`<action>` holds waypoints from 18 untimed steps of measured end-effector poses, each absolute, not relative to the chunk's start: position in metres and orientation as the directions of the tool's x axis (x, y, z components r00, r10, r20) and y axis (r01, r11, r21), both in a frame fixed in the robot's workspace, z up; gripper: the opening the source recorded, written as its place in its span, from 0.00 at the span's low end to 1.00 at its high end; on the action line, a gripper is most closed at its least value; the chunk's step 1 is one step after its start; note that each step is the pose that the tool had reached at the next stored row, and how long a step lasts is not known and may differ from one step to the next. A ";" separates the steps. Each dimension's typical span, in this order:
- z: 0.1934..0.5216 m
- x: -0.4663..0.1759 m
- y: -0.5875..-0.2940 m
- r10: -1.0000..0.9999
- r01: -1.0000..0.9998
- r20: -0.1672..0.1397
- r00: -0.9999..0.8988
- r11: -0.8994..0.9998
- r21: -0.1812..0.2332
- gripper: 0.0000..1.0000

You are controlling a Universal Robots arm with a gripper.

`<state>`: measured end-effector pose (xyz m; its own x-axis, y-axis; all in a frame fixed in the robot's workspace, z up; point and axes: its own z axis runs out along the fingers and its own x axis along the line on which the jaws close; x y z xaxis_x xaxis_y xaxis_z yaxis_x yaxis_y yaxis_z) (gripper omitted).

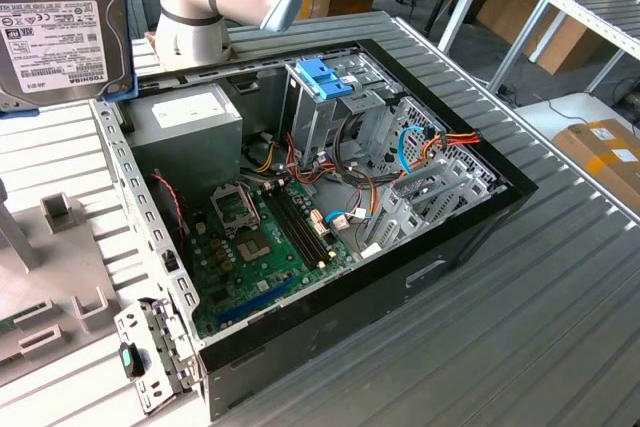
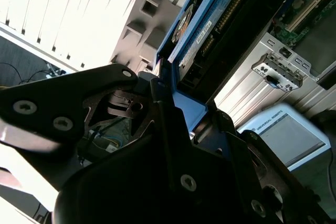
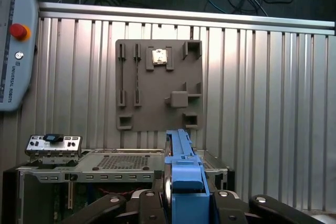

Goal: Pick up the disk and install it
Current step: 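Pick up the disk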

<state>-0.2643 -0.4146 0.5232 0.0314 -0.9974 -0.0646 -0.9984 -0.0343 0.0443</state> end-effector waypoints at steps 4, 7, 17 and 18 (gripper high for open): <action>0.522 -0.258 -0.415 -0.998 -0.998 -0.063 0.031 -0.034 0.044 0.37; 0.521 -0.255 -0.415 -0.998 -0.998 -0.062 0.031 -0.034 0.044 0.37; 0.520 -0.253 -0.415 -0.998 -0.998 -0.061 0.031 -0.034 0.044 0.37; 0.520 -0.253 -0.415 -0.998 -0.998 -0.061 0.031 -0.034 0.044 0.37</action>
